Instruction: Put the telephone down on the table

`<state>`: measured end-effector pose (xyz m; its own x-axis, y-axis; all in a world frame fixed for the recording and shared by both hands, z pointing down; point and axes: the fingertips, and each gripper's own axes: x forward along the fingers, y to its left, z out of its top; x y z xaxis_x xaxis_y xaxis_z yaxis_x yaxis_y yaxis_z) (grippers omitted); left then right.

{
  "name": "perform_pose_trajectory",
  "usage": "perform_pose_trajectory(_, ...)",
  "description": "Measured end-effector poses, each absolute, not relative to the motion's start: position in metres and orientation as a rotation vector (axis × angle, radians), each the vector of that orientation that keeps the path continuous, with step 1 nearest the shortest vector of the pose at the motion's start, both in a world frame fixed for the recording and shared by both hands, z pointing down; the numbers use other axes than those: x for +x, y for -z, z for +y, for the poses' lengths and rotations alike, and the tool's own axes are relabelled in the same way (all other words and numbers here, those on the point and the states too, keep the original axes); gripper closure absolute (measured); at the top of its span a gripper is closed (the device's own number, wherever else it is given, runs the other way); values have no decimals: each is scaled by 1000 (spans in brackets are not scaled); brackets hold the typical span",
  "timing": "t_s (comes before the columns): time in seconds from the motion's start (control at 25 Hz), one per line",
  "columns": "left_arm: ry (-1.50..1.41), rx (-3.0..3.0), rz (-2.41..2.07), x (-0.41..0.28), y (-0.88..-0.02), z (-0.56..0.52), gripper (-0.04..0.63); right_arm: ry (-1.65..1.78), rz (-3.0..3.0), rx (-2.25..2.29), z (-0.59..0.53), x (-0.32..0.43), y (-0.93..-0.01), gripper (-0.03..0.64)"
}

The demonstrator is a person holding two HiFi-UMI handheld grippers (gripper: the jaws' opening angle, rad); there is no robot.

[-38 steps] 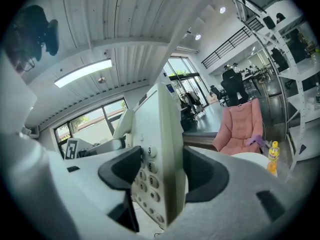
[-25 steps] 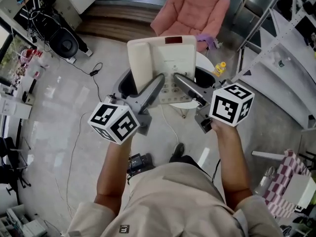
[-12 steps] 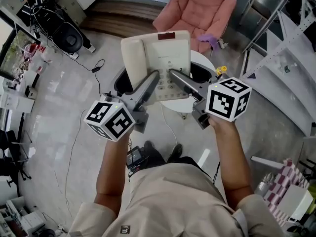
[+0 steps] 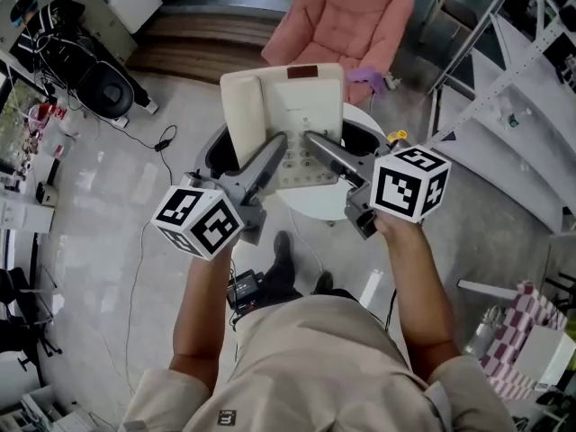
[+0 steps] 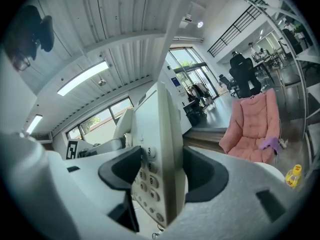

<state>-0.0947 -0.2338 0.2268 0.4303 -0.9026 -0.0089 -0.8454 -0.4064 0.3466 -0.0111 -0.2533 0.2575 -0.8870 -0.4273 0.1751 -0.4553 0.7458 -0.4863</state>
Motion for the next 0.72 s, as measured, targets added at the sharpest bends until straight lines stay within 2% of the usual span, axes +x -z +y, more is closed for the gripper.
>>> perform_pose_trajectory(0.72, 210, 2384, -1424, -108, -262, -300, 222, -948, -2829, 807, -313, -23, -295, 367)
